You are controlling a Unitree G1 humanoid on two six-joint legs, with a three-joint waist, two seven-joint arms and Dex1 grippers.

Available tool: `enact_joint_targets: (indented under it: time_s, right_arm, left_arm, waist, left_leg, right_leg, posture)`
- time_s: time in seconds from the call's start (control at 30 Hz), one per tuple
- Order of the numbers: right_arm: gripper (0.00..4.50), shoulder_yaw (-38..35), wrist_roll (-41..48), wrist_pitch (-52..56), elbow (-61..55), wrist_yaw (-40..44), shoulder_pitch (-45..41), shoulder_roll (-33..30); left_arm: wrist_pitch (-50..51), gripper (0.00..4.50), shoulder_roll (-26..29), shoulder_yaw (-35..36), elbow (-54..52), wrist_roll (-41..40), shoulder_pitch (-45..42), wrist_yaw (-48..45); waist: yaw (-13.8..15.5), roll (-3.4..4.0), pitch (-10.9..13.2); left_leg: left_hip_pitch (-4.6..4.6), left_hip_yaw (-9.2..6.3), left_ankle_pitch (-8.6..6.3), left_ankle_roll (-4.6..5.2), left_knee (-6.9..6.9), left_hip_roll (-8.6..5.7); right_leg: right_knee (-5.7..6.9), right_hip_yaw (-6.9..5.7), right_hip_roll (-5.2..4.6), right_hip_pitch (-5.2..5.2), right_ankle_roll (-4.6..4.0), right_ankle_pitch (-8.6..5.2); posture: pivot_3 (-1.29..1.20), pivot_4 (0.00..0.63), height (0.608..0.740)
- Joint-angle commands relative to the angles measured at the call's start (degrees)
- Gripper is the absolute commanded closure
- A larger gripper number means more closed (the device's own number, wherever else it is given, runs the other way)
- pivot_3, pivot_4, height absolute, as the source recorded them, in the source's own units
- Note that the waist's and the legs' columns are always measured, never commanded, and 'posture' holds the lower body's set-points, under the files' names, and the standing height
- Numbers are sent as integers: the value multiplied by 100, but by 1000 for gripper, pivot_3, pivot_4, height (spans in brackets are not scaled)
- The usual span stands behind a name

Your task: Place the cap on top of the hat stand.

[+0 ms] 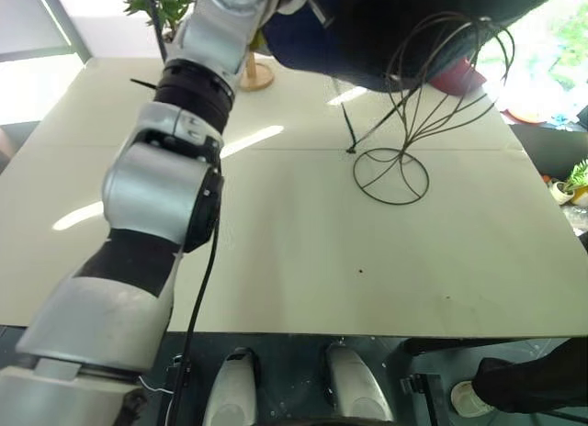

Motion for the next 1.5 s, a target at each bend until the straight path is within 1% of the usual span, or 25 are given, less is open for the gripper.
enact_joint_targets:
  time_s: [0.03, 0.13, 0.23, 0.3, 0.43, 0.57, 0.67, 0.73, 0.77, 0.9, 1.03, 1.13, 1.3, 1.4, 1.5]
  right_arm:
    - [0, -391, 47, -22, -120, -26, 92, 24]
    - [0, -613, -23, 26, -71, 27, 330, 58]
    - [0, -752, -97, -8, -36, 55, 554, 103]
    - [0, -790, -135, -46, -37, 57, 672, 139]
    - [0, -794, -149, -129, -32, 41, 780, 180]
    - [0, -860, -208, -140, 27, 88, 891, 187]
    - [0, -969, -261, -98, 130, 91, 973, 182]
    - [0, -1009, -293, -88, 162, 84, 1031, 179]
    - [0, -1016, -308, -87, 162, 88, 1061, 179]
    - [0, -1103, -365, -36, 135, 124, 1225, 191]
    - [0, -1322, -434, 54, 31, 238, 1584, 281]
    - [0, -1466, -477, 60, -83, 274, 1842, 376]
    - [0, -1575, -477, 38, -190, 237, 2055, 449]
    - [0, -1562, -458, 28, -219, 193, 2083, 452]
    - [0, -1526, -451, 11, -265, 181, 2119, 453]
  left_arm:
    - [-533, 4454, -178, 199, -182, -212, -402, -83]
    - [-708, 4454, -365, 231, -530, -314, -313, -265]
    - [-890, 4454, -383, 164, -827, -252, -173, -239]
    - [-1296, 4454, -277, -47, -1064, 78, 39, -6]
    - [-1992, 4454, -126, -295, -1446, 477, 481, 342]
    - [-2649, 4454, 36, -598, -2040, 834, 1190, 471]
    - [-3408, 4454, 256, -940, -2521, 1432, 1876, 846]
    - [-3760, 4454, 367, -1109, -2608, 1883, 2074, 1252]
    - [-3867, 4454, 403, -1178, -2584, 2075, 2127, 1436]
    - [-4279, 4454, 588, -1546, -2456, 2950, 2290, 2196]
    - [-4587, 4454, 816, -1963, -2343, 3696, 2409, 2818]
    - [-4803, 4454, 1009, -2225, -2275, 4108, 2460, 3158]
    - [-4924, 4454, 1178, -2433, -2129, 4217, 2600, 3193]
    - [-4844, 4454, 1137, -2442, -2038, 3921, 2819, 2827]
    - [-4590, 4454, 936, -2264, -1869, 3273, 2993, 2176]
  waist:
    - [7, -1, 0]
    - [14, -2, 1]
    - [19, -3, 2]
    - [-8, -3, 2]
    - [-38, 2, 0]
    - [-28, 2, -1]
    - [-21, 6, -3]
    - [-5, 5, -2]
    - [6, 4, -2]
    - [41, 4, -2]
    - [113, 6, -4]
    - [133, 6, -4]
    - [135, 7, -4]
    - [127, 7, -5]
    - [134, 8, -5]
  left_leg:
    - [-10, -2, 0, 0, 2, -3]
    - [-13, -3, 0, 0, -1, -6]
    - [-14, -7, 0, 0, -6, -6]
    - [-13, -7, 0, 0, -6, -6]
    - [-4, -7, 0, 0, -4, -6]
    - [4, -6, 2, -3, 2, -6]
    - [3, -5, 3, -5, 3, -7]
    - [3, -4, 3, -5, 3, -7]
    - [2, -4, 3, -5, 4, -7]
    - [-2, -4, 3, -5, 11, -8]
    - [1, -3, 3, -5, 10, -8]
    - [1, -4, 3, -5, 10, -8]
    - [-1, -2, 3, -6, 14, -8]
    - [1, -2, 3, -6, 12, -8]
    - [0, -2, 3, -6, 12, -8]
  right_leg:
    - [-2, 1, -1, -5, -1, 1]
    - [-4, 1, -4, -6, -7, 5]
    - [-3, 0, -2, -9, -3, 3]
    - [-3, 0, -2, -9, -1, 2]
    - [7, 2, -1, -8, 0, 2]
    - [10, 6, 1, -3, 1, 2]
    - [8, 12, 0, 1, -9, 13]
    - [8, 12, 0, 2, -4, 16]
    - [8, 12, 1, 2, 8, 23]
    - [7, 13, 0, 1, 10, 24]
    - [7, 13, 0, 1, 11, 24]
    - [8, 13, 1, 1, 11, 24]
    - [7, 13, -1, 1, 11, 24]
    - [7, 13, -1, 1, 11, 25]
    - [8, 13, 0, 1, 10, 25]
  posture:
    - [0, 150, 739]
    - [0, 150, 739]
    - [0, 150, 739]
    - [0, 150, 739]
    - [0, 150, 739]
    - [0, 150, 739]
    - [0, 150, 739]
    - [0, 150, 739]
    - [0, 150, 739]
    - [0, 150, 739]
    - [0, 150, 739]
    - [0, 150, 739]
    - [0, 150, 739]
    - [0, 150, 739]
    - [0, 150, 739]
